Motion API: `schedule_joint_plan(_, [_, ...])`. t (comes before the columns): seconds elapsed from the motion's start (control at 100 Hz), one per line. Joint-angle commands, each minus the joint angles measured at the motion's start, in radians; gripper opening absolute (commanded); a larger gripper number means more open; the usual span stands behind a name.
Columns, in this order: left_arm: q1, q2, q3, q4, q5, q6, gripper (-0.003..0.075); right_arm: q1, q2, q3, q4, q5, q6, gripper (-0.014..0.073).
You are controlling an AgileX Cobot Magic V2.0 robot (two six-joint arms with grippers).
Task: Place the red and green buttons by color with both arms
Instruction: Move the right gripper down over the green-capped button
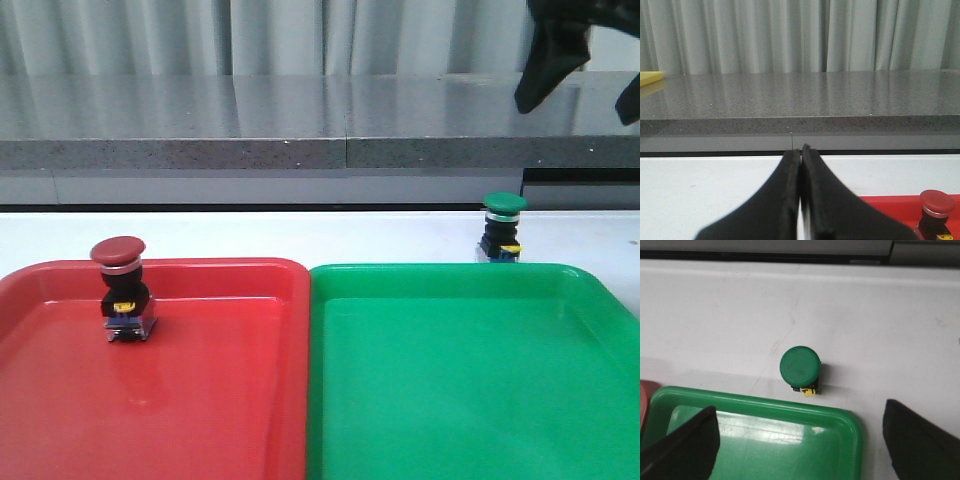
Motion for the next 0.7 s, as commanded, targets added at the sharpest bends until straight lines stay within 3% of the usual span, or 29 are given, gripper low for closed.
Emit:
schedule_joint_plan(0.0, [0.002, -0.029, 0.042, -0.005, -0.082, -0.011, -0.0019, 0.0, 0.027, -0.065, 0.009, -0.06, -0.007, 0.0654])
schedule_joint_plan(0.69, [0.002, -0.029, 0.042, -0.005, -0.082, -0.011, -0.0019, 0.031, 0.284, -0.161, 0.009, -0.128, -0.007, 0.0654])
